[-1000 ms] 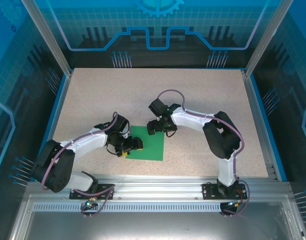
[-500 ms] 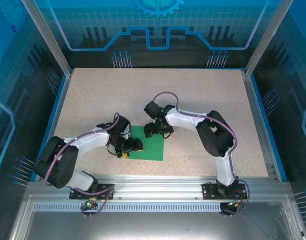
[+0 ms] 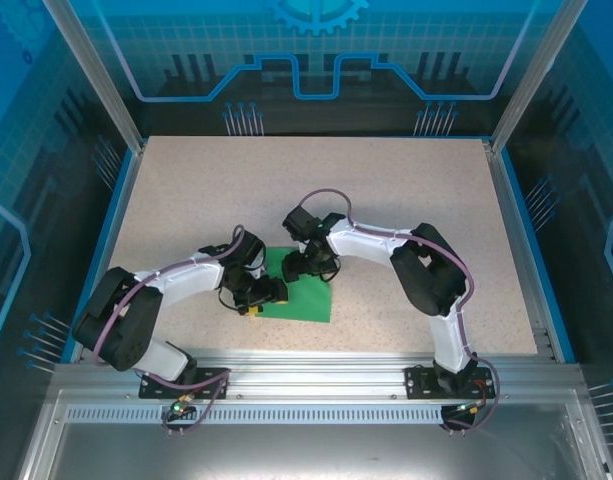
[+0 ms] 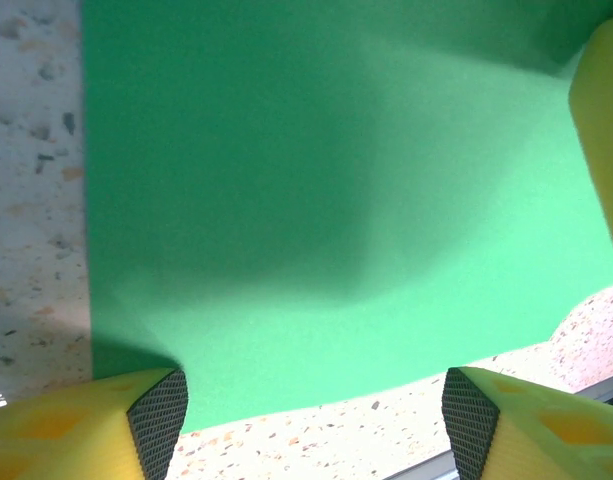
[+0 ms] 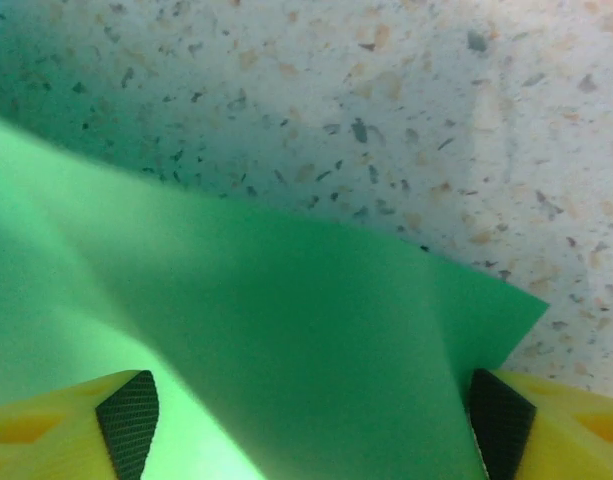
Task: Fold a paper plane with a square sheet of paper (fold left side to right side)
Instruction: Pick up the square sheet of paper from the center of the table.
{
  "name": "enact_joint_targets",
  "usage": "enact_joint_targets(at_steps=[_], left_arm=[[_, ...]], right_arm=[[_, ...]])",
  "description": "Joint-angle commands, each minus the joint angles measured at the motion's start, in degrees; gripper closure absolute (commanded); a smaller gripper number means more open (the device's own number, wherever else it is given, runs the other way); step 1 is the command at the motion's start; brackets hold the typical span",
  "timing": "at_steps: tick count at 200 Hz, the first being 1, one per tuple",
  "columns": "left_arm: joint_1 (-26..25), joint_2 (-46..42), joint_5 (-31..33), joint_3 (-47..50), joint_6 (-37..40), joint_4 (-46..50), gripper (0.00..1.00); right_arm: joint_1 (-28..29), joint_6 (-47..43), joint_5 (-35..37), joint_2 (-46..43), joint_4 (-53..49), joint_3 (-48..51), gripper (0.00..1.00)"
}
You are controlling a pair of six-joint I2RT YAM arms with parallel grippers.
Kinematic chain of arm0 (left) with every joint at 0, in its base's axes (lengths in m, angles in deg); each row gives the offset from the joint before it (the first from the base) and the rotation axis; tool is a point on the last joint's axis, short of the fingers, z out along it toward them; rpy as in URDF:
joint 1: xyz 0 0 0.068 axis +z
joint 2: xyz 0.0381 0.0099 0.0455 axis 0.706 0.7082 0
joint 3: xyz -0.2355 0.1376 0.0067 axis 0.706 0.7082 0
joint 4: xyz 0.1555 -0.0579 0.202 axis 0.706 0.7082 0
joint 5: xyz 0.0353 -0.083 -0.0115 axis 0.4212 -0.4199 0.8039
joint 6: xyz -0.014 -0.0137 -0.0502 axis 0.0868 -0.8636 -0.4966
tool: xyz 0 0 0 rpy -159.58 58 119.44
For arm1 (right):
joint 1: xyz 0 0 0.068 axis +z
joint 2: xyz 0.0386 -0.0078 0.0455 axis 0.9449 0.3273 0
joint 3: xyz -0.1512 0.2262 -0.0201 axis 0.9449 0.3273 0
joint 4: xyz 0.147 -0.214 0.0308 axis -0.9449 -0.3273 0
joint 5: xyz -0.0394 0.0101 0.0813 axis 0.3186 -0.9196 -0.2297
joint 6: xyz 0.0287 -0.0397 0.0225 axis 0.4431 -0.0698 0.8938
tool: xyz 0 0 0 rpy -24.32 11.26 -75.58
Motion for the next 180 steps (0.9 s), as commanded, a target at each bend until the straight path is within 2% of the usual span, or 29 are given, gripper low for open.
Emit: enact_joint_targets(at_steps=[1, 33, 51, 80, 102, 140, 160, 180], left_arm=[[-0.9, 1.3, 2.1, 0.6, -0.4, 0.6, 0.26], [-0.9, -0.5, 2.7, 0.2, -0.4, 1.0, 0.25], [-0.9, -2.4, 3.5, -0.3, -0.1, 1.7, 0.22], [-0.4, -7.2, 5.6, -2.5, 2.5, 4.8, 0.17], [3.0, -10.4, 4.6, -4.3, 4.5, 6.9, 0.14], [13.7, -16.6, -3.9, -5.1, 7.9, 4.9, 0.14], [16.0, -18.0, -7.4, -8.6, 11.5, 4.6, 0.14], [16.2, -18.1, -12.6, -12.9, 14.6, 3.1, 0.13]], right_arm=[[1.2, -0.2, -2.6, -0.1, -1.4, 0.1, 0.27], [0.0, -0.5, -2.6, -1.6, 0.1, 1.9, 0.53], [-0.6, -1.3, -2.8, -3.0, 1.5, 3.4, 0.62], [-2.6, -3.6, -5.7, -7.6, 7.0, 7.8, 0.69], [-5.6, -5.2, -9.7, -12.7, 12.9, 12.9, 0.74], [-12.7, -9.7, -18.4, -23.3, 21.5, 21.4, 0.79], [-17.9, -12.7, -22.8, -29.8, 22.3, 23.5, 0.79], [-24.2, -14.8, -29.2, -36.6, 23.3, 25.0, 0.79]])
